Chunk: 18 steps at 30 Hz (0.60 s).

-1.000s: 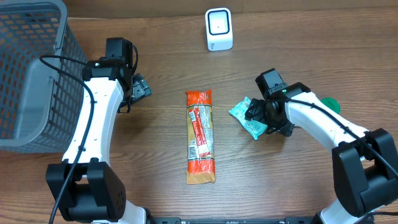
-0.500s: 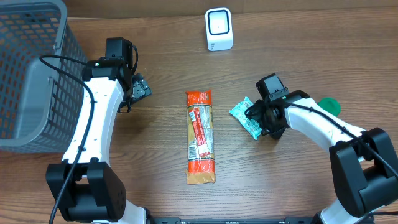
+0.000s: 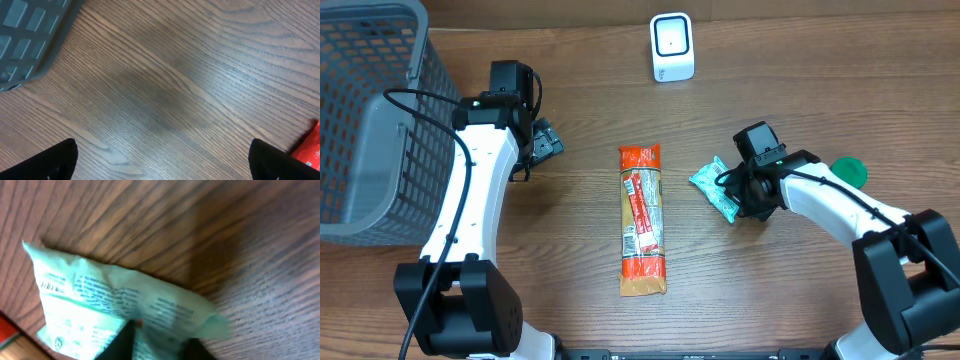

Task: Scan the item barcode

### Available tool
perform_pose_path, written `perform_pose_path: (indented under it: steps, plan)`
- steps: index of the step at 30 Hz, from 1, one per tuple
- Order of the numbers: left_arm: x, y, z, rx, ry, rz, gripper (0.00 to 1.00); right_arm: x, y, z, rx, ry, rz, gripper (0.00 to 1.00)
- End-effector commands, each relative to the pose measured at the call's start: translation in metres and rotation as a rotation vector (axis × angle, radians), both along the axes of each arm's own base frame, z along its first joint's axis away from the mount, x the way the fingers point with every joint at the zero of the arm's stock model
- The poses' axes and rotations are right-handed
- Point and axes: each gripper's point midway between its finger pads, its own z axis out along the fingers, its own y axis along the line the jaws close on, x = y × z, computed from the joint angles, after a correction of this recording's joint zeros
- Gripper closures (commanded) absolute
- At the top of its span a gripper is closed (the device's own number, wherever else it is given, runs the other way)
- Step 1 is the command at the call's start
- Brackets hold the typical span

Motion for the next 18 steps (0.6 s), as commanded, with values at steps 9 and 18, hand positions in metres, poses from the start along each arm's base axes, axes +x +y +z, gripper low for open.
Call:
perform_pose_path:
  steps: [9,18]
  plan:
    - [0.003,0.0,0.012,0.016,-0.031,-0.015,0.0,-0.009,-0.001,-0.012,-0.021,0.009,0.11,0.96]
    - [0.003,0.0,0.012,0.016,-0.031,-0.015,0.0,-0.002,0.016,-0.007,0.038,-0.059,0.286,0.95]
